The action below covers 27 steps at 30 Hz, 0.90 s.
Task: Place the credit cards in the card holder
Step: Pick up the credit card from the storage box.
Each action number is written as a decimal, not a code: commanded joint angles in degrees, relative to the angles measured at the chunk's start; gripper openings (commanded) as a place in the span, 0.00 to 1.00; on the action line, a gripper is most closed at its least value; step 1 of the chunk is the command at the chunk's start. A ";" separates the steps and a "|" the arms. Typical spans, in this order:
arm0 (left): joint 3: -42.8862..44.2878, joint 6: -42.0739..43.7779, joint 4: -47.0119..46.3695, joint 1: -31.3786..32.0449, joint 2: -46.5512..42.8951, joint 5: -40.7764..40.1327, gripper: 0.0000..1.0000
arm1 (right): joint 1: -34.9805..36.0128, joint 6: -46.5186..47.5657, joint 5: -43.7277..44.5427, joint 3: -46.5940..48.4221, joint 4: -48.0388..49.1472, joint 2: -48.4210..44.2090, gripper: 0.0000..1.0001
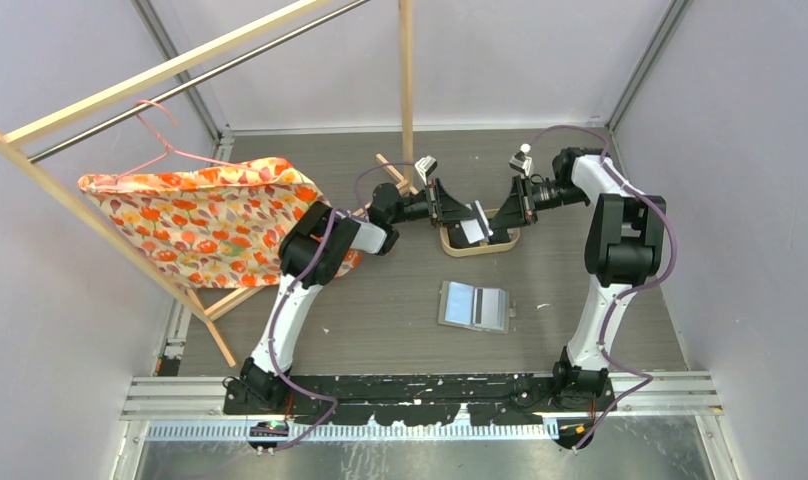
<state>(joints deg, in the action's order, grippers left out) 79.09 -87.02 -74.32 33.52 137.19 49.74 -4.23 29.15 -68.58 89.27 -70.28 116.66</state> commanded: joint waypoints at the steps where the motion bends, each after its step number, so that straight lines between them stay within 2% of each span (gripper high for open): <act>1: 1.93 -0.30 -3.63 0.22 -0.25 0.97 0.21 | 0.90 2.01 -1.43 1.94 -2.34 0.76 0.20; 6: 1.96 -0.34 -3.63 0.34 -0.10 0.99 0.21 | 1.20 -2.81 -0.12 0.80 2.23 -0.32 0.10; 9: 2.03 -0.42 -3.63 0.41 0.05 0.92 0.19 | 1.15 -6.00 0.73 -0.51 5.61 -1.57 0.08; 11: 2.17 -0.53 -3.63 0.41 0.06 0.97 0.17 | 1.15 -8.43 1.83 -1.48 8.40 -2.19 0.10; 15: 2.12 -0.56 -3.63 0.41 0.06 0.98 0.15 | 1.08 -10.89 2.57 -2.97 11.78 -3.63 0.26; 18: 2.48 -0.67 -3.80 0.49 0.12 1.29 0.15 | 1.15 -12.53 2.19 -4.05 13.96 -4.38 0.34; 22: 2.85 -0.94 -4.11 0.66 0.32 1.46 0.14 | 1.39 -12.45 0.97 -3.91 13.35 -3.81 0.34; 27: 3.21 -1.91 -5.21 0.64 0.75 1.55 0.14 | 1.49 -8.68 -0.89 -2.12 9.07 -2.77 0.28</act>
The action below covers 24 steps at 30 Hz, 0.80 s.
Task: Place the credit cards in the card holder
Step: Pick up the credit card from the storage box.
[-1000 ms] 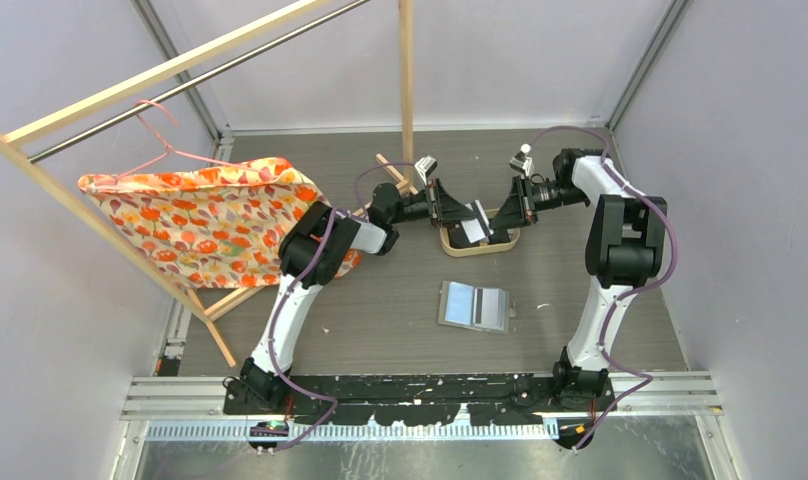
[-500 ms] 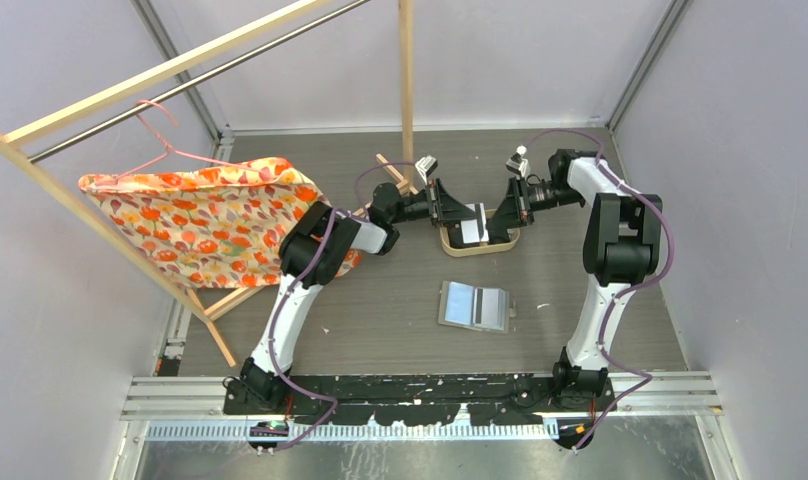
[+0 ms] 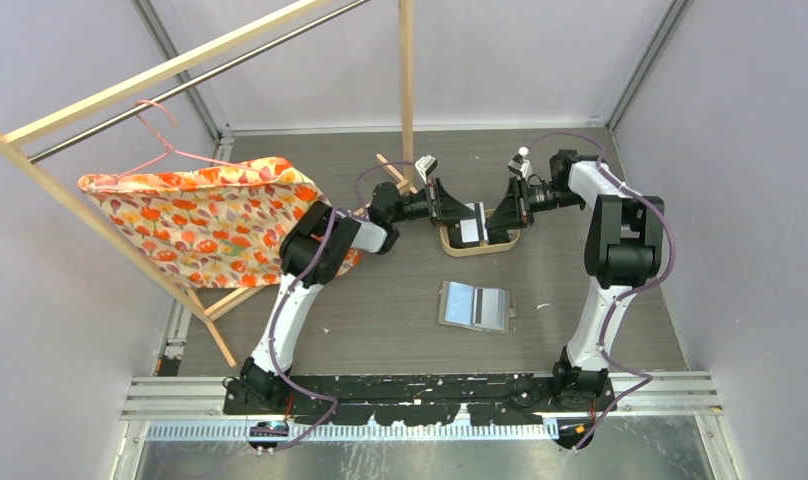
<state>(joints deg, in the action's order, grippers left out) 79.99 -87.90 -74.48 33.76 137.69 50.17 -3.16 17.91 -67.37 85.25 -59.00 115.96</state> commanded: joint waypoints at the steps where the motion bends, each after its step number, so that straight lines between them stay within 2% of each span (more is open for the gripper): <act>1: 2.51 -1.51 -5.44 0.41 0.41 1.16 0.14 | 0.43 3.14 -2.22 2.26 -3.07 -1.73 0.26; 7: 3.49 -3.59 -7.52 0.44 1.32 1.56 0.13 | 0.52 3.80 -1.43 2.82 -3.96 -1.06 0.19; 24: 4.54 -4.53 -7.52 0.60 1.27 2.21 0.12 | 0.84 5.42 1.36 1.77 -2.98 -2.48 0.20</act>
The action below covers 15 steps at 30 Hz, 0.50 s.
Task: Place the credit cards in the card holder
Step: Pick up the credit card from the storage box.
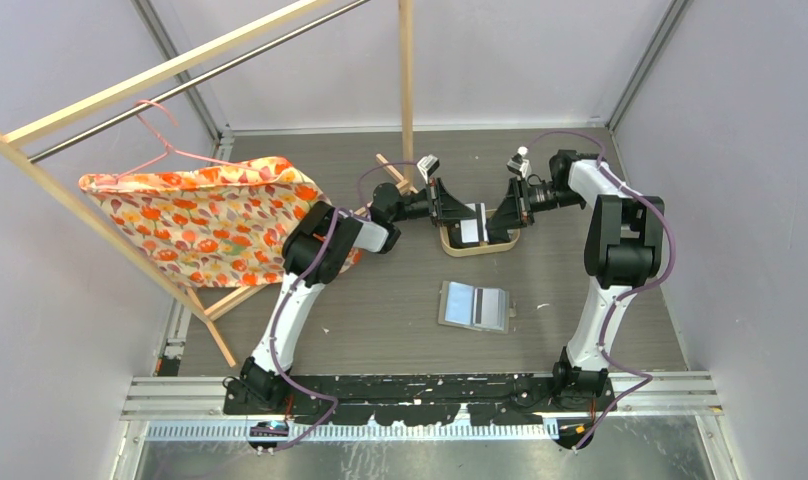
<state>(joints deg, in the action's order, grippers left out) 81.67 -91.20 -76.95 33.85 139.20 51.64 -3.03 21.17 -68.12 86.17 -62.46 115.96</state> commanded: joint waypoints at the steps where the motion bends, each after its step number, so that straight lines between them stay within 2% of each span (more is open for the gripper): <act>1: 2.98 -1.38 -5.05 0.52 -0.13 0.82 0.12 | 0.78 2.35 2.25 0.70 0.58 -2.69 0.20; 15: 3.93 -3.15 -5.06 0.35 0.32 1.27 0.11 | 1.38 3.61 6.67 -4.10 7.09 -7.28 0.23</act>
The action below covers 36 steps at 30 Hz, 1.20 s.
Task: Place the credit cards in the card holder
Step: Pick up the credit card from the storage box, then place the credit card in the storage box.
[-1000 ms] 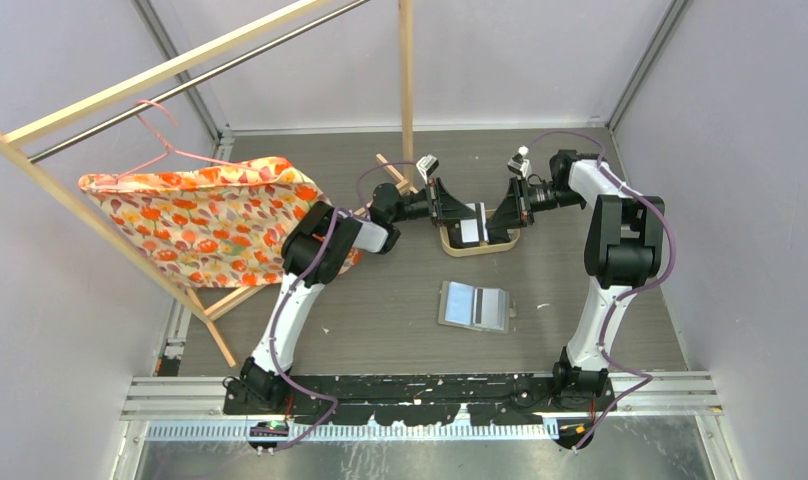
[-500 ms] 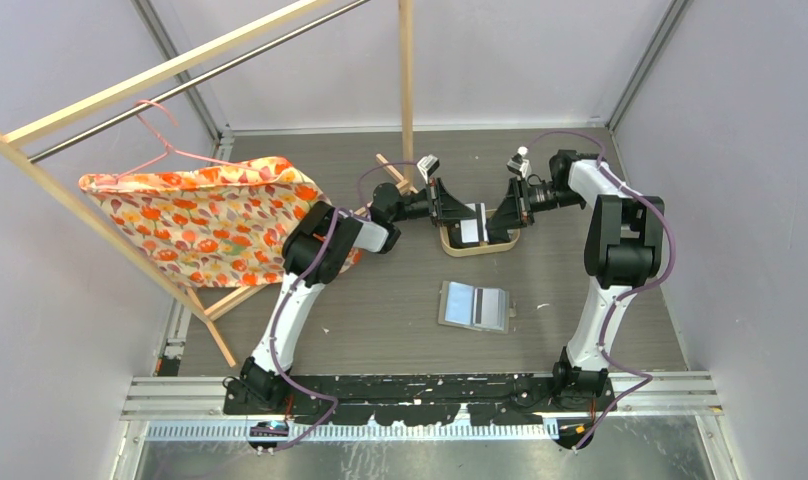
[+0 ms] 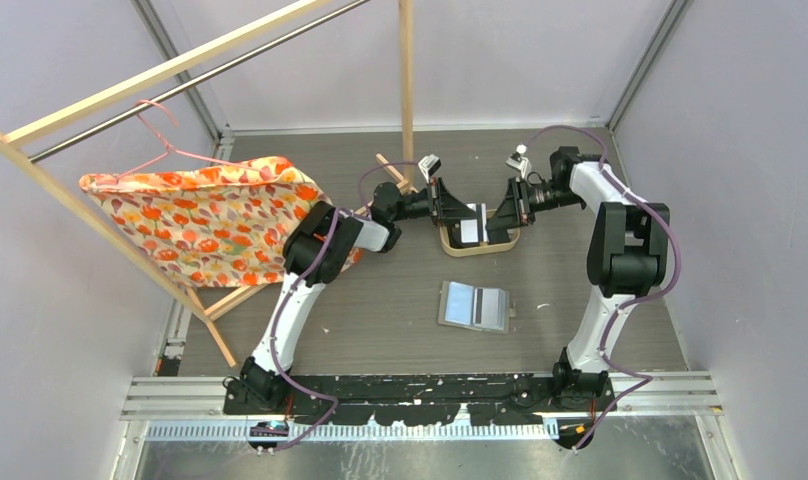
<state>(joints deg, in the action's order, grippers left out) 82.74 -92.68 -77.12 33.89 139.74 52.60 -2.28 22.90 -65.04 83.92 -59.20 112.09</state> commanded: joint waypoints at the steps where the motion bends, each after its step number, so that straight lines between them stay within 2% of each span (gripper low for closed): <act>1: 2.86 -1.70 -4.88 0.28 -0.26 0.31 0.11 | 0.73 1.93 3.79 -2.08 4.20 -3.60 0.23; 20: 5.64 -3.59 -4.88 -0.06 0.92 -0.36 0.10 | 1.44 3.18 2.75 -3.72 5.30 -2.79 0.24; 26: 6.25 -3.84 -4.87 -0.06 1.23 -0.91 0.08 | 1.67 1.64 2.15 -3.90 6.29 -2.82 0.30; 36: 5.70 -3.34 -4.88 0.08 1.32 -0.46 0.08 | 1.28 -9.60 -0.31 -4.90 13.78 -2.21 0.30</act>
<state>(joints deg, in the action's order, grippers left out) 86.15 -94.56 -77.10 33.71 142.08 53.04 -1.17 18.76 -64.66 79.31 -51.66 110.52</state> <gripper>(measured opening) 0.090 0.307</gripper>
